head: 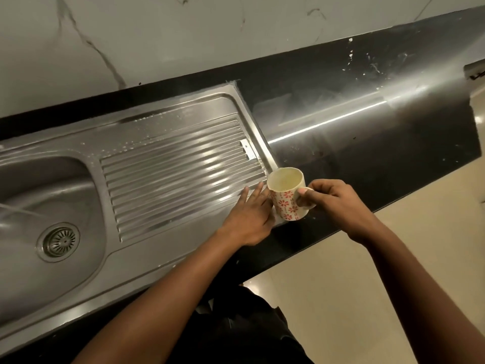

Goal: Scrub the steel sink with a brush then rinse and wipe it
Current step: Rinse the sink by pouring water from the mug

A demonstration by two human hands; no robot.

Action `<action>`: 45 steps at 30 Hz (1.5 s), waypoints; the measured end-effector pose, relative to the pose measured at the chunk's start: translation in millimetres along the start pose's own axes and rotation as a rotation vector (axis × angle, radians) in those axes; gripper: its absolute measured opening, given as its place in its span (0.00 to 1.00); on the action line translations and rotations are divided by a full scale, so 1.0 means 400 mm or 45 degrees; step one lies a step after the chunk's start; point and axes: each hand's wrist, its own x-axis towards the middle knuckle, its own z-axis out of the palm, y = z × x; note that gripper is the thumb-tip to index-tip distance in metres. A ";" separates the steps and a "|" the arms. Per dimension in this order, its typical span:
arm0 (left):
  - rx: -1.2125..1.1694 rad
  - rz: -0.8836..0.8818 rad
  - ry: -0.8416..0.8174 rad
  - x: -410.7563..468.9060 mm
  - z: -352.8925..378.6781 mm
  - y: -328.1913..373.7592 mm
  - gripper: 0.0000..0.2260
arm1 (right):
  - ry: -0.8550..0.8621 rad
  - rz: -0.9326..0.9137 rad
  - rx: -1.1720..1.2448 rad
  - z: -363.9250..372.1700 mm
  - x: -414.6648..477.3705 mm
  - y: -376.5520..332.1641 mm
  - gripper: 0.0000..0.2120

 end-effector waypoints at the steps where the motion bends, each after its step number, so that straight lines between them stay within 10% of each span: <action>1: 0.020 -0.008 0.007 0.011 0.002 -0.004 0.26 | -0.013 -0.003 -0.005 -0.003 0.006 0.001 0.13; 33: 0.205 0.344 -0.290 -0.066 -0.025 -0.031 0.26 | -0.387 -0.221 -0.321 -0.136 0.038 0.005 0.07; 45: 0.099 0.038 -0.246 -0.176 -0.019 -0.019 0.29 | -0.605 -0.369 -0.547 -0.096 0.079 -0.060 0.07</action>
